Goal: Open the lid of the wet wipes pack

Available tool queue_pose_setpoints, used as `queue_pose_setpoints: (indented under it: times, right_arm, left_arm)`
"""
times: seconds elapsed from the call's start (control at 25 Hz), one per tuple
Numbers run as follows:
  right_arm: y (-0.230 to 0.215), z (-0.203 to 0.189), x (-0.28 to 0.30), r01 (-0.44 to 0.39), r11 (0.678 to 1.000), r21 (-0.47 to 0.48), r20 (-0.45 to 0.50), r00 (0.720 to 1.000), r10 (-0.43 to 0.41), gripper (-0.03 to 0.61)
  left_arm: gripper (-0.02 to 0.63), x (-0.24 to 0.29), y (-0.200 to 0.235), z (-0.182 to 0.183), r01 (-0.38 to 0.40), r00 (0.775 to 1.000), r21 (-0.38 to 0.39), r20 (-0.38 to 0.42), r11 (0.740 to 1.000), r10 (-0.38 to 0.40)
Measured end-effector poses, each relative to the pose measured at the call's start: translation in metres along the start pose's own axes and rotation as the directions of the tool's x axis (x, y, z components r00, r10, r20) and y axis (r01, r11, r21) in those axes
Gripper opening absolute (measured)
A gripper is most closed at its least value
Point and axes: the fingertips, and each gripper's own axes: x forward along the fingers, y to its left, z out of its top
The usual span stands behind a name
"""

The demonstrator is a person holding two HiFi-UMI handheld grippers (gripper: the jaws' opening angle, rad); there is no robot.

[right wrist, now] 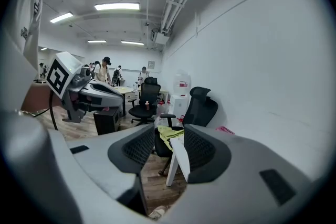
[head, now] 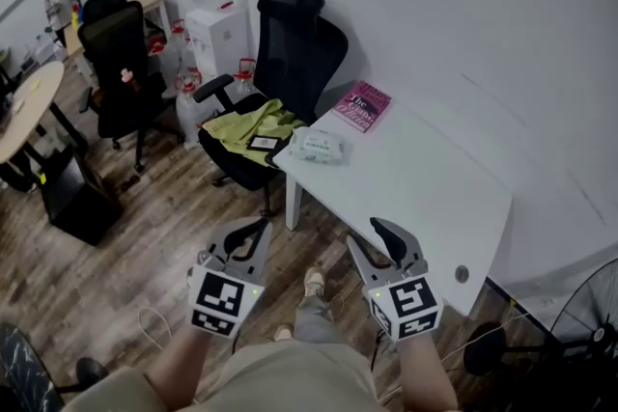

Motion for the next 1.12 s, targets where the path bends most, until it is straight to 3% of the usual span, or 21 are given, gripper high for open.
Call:
queue_pose_setpoints:
  times: [0.6, 0.84, 1.12]
  right_arm:
    - [-0.109, -0.042, 0.192, -0.13, 0.991, -0.033, -0.171, 0.978, 0.123, 0.19]
    - [-0.146, -0.083, 0.273, -0.207, 0.977, -0.059, -0.258, 0.948, 0.185, 0.19]
    - [-0.162, -0.11, 0.339, -0.286, 0.947, -0.149, -0.313, 0.922, 0.23, 0.19]
  left_arm:
    - [0.021, 0.186, 0.075, -0.031, -0.017, 0.984, -0.022, -0.178, 1.0, 0.013]
    - [0.021, 0.263, 0.108, -0.064, -0.053, 0.956, -0.036, -0.292, 0.998, 0.04]
    - [0.021, 0.32, 0.134, -0.084, -0.071, 0.942, -0.025, -0.33, 0.997, 0.059]
